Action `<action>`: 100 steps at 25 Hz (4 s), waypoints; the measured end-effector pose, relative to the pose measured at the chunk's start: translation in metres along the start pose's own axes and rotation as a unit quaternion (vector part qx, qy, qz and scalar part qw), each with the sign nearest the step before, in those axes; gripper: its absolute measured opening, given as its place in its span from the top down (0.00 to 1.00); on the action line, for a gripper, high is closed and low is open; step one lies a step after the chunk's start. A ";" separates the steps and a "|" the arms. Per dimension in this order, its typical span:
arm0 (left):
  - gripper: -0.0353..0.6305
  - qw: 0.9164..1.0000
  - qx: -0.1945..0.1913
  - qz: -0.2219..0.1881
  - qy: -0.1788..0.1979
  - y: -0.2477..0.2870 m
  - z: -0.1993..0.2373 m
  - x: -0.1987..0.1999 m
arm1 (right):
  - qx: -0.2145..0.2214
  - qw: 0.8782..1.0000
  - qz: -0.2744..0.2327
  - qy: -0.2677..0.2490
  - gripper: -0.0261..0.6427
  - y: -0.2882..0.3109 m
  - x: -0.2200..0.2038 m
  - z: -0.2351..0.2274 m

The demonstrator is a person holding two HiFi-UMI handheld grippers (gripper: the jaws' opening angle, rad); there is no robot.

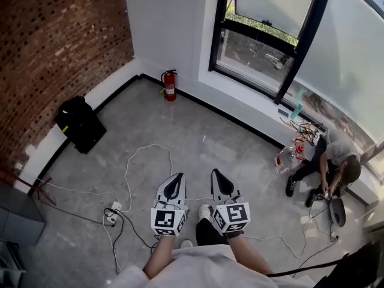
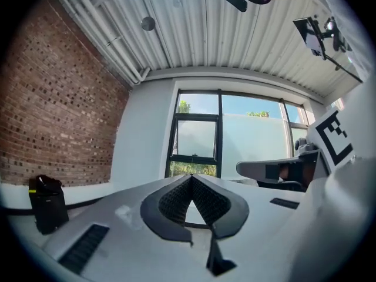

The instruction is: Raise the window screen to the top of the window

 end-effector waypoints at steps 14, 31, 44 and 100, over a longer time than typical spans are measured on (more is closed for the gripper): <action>0.94 0.998 -0.035 0.009 0.045 0.231 0.049 0.021 | -0.018 0.999 -0.033 0.002 0.96 0.191 0.035 -0.142; 0.94 0.986 -0.165 0.013 0.016 0.516 0.179 0.014 | -0.131 0.991 0.007 -0.018 0.96 0.421 0.040 -0.259; 0.94 0.981 -0.192 0.028 -0.027 0.655 0.310 0.006 | -0.140 0.989 0.035 -0.036 0.96 0.609 0.052 -0.269; 0.94 0.850 -0.354 0.069 0.384 1.448 0.353 0.011 | -0.299 0.952 0.065 0.015 0.96 1.089 0.075 -0.767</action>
Point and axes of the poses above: the fingertips, and each gripper's own axes: y forward along the fingers, z to its left, x out of its top, the point moved 9 cm from there along -y, backward along the fingers, and after that the axes turned 10 degrees about -x, right-handed, at the moved point
